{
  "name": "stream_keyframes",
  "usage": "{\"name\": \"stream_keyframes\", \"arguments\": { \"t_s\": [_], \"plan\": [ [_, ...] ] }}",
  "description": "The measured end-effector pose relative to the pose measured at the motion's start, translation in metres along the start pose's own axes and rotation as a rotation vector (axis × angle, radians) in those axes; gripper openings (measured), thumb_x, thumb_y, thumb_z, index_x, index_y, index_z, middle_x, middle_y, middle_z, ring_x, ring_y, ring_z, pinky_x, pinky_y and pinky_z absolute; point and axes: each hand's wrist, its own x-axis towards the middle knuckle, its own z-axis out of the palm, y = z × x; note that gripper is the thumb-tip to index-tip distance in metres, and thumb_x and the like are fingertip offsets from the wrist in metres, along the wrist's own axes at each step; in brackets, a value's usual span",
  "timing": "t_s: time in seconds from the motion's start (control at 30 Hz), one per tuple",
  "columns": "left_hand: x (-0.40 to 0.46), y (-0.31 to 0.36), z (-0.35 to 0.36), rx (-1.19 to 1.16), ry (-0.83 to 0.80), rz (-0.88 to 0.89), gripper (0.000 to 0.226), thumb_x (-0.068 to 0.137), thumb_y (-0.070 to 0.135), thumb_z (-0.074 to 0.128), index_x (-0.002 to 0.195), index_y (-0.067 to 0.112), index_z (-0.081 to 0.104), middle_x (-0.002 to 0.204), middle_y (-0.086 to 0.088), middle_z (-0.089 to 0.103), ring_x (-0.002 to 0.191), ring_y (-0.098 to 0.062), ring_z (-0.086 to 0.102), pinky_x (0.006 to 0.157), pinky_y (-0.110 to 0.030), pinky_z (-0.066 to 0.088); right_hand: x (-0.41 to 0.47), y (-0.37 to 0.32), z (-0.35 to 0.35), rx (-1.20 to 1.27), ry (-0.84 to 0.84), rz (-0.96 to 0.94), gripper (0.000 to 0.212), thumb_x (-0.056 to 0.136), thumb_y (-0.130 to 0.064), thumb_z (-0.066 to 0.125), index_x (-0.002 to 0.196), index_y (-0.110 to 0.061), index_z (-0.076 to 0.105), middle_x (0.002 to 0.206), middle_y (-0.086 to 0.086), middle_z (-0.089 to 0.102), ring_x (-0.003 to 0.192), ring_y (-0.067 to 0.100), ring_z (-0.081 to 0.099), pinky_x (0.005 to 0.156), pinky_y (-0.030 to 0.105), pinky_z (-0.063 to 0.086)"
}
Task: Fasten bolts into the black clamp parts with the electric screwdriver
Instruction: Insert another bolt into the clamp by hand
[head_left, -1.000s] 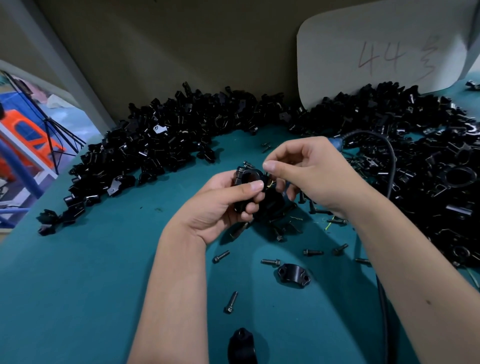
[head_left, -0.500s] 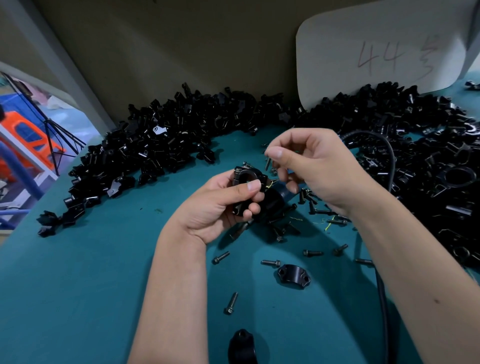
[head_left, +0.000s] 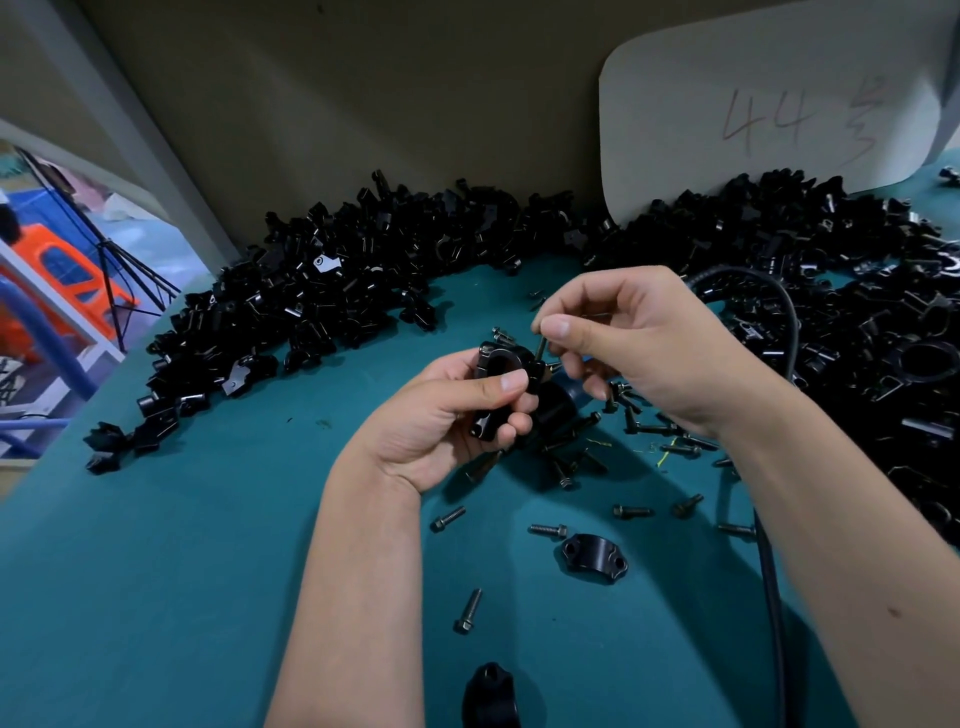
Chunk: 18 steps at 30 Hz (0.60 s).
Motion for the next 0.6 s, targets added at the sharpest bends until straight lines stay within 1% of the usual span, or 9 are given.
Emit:
{"name": "stream_keyframes", "arguments": {
  "t_s": [0.1, 0.2, 0.3, 0.37, 0.43, 0.47, 0.53, 0.57, 0.6],
  "plan": [
    [0.001, 0.0, -0.001, 0.001, -0.007, 0.003, 0.025, 0.08, 0.012, 0.068, 0.103, 0.008, 0.058, 0.072, -0.006, 0.065, 0.058, -0.012, 0.061, 0.049, -0.017, 0.049, 0.0, 0.0, 0.0, -0.01, -0.012, 0.01, 0.012, 0.096, -0.014, 0.073, 0.084, -0.011, 0.076, 0.066, 0.01, 0.064, 0.057, 0.027, 0.056, 0.046, 0.023, 0.046],
    [0.002, -0.001, -0.001, -0.003, -0.016, 0.003, 0.025, 0.081, 0.012, 0.068, 0.104, 0.009, 0.058, 0.071, -0.006, 0.064, 0.058, -0.012, 0.061, 0.049, -0.017, 0.05, -0.002, 0.0, 0.002, -0.033, -0.012, 0.02, 0.014, 0.094, -0.013, 0.075, 0.081, -0.009, 0.073, 0.062, 0.007, 0.062, 0.055, 0.019, 0.056, 0.044, 0.022, 0.044],
    [0.002, -0.001, -0.002, -0.016, -0.024, 0.003, 0.029, 0.082, 0.012, 0.066, 0.109, 0.008, 0.058, 0.071, -0.006, 0.064, 0.058, -0.012, 0.061, 0.049, -0.017, 0.049, -0.002, 0.001, 0.007, -0.029, 0.016, 0.063, 0.024, 0.092, -0.023, 0.078, 0.08, -0.004, 0.069, 0.061, 0.004, 0.059, 0.054, 0.015, 0.054, 0.043, 0.022, 0.041],
    [0.003, -0.002, -0.002, -0.038, -0.037, 0.003, 0.033, 0.083, 0.013, 0.064, 0.115, 0.006, 0.058, 0.072, -0.005, 0.062, 0.058, -0.011, 0.06, 0.049, -0.016, 0.049, -0.003, 0.004, 0.009, 0.064, 0.014, 0.114, 0.028, 0.096, -0.029, 0.072, 0.085, -0.003, 0.07, 0.067, 0.005, 0.058, 0.056, 0.014, 0.054, 0.043, 0.021, 0.039],
    [0.003, -0.001, -0.004, -0.084, -0.047, -0.001, 0.033, 0.085, 0.012, 0.062, 0.116, 0.004, 0.06, 0.072, -0.005, 0.061, 0.058, -0.011, 0.059, 0.048, -0.015, 0.048, -0.004, 0.006, 0.009, 0.171, -0.01, 0.149, 0.025, 0.102, -0.029, 0.064, 0.097, -0.007, 0.076, 0.075, 0.002, 0.06, 0.059, 0.012, 0.055, 0.044, 0.02, 0.039],
    [0.004, -0.001, -0.004, -0.109, -0.054, -0.001, 0.031, 0.085, 0.011, 0.061, 0.115, 0.003, 0.06, 0.072, -0.005, 0.06, 0.059, -0.011, 0.058, 0.048, -0.014, 0.048, -0.005, 0.007, 0.01, 0.189, -0.021, 0.149, 0.022, 0.102, -0.028, 0.063, 0.102, -0.012, 0.079, 0.078, 0.002, 0.062, 0.061, 0.012, 0.055, 0.045, 0.02, 0.039],
    [0.004, -0.001, -0.006, -0.157, -0.074, 0.0, 0.026, 0.086, 0.009, 0.061, 0.111, 0.001, 0.062, 0.072, -0.006, 0.059, 0.059, -0.011, 0.057, 0.048, -0.014, 0.048, -0.006, 0.008, 0.011, 0.19, -0.039, 0.126, 0.019, 0.098, -0.03, 0.066, 0.104, -0.019, 0.081, 0.08, 0.001, 0.065, 0.063, 0.012, 0.055, 0.046, 0.019, 0.039],
    [0.004, -0.002, -0.007, -0.18, -0.09, 0.001, 0.025, 0.084, 0.006, 0.065, 0.108, 0.001, 0.064, 0.072, -0.007, 0.059, 0.06, -0.011, 0.057, 0.048, -0.014, 0.048, -0.006, 0.009, 0.011, 0.189, -0.04, 0.119, 0.02, 0.094, -0.032, 0.068, 0.104, -0.02, 0.081, 0.08, 0.0, 0.066, 0.063, 0.012, 0.054, 0.046, 0.019, 0.038],
    [0.005, -0.002, -0.007, -0.207, -0.115, 0.003, 0.027, 0.08, 0.002, 0.074, 0.106, 0.0, 0.068, 0.073, -0.007, 0.058, 0.06, -0.012, 0.057, 0.048, -0.014, 0.048, -0.005, 0.009, 0.012, 0.19, -0.037, 0.116, 0.021, 0.092, -0.034, 0.07, 0.105, -0.021, 0.081, 0.08, 0.0, 0.066, 0.062, 0.011, 0.054, 0.045, 0.019, 0.037]
  ]
}}
